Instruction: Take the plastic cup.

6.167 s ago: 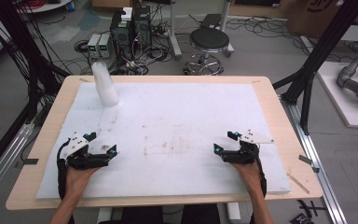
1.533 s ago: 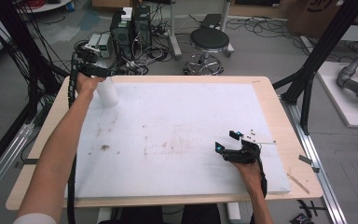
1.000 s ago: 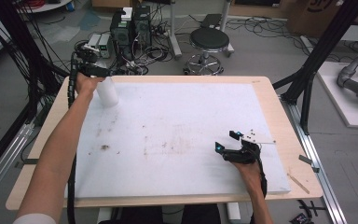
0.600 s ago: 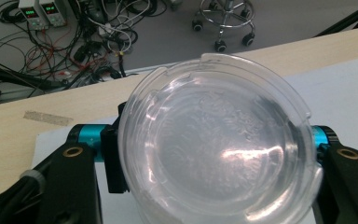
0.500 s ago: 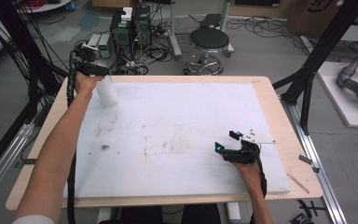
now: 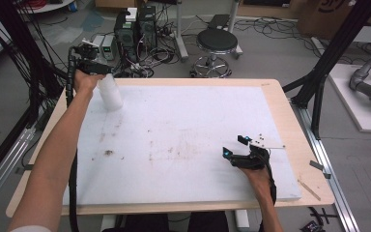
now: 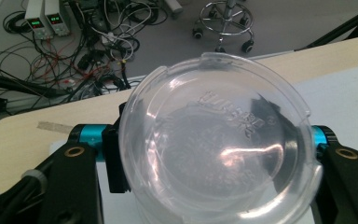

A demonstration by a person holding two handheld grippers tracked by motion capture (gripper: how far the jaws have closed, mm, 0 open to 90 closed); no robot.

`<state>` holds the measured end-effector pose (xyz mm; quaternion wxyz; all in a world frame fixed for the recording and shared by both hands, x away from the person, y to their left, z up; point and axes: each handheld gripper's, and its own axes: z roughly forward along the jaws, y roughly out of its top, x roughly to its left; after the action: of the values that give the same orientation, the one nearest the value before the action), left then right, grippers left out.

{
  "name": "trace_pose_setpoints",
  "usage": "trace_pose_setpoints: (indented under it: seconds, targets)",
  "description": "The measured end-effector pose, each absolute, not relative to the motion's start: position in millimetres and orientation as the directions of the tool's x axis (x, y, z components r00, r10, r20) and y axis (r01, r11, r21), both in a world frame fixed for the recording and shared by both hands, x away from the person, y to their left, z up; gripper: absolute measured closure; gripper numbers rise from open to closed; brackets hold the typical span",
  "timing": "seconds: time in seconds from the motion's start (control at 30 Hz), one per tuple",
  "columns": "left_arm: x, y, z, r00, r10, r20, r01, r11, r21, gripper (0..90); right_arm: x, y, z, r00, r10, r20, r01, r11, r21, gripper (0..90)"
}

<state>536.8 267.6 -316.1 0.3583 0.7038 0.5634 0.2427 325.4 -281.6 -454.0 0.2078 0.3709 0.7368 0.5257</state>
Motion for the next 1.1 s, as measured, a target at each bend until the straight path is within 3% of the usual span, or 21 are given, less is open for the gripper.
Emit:
trace_pose_setpoints:
  seconds: [1.1]
  targets:
    - [527.4,269.5,-254.4,0.269,0.963,-0.027,0.538,-0.126,0.833,37.9,326.0,-281.9,-453.9,-0.642,0.761,0.090,0.331,0.169,0.928,16.6]
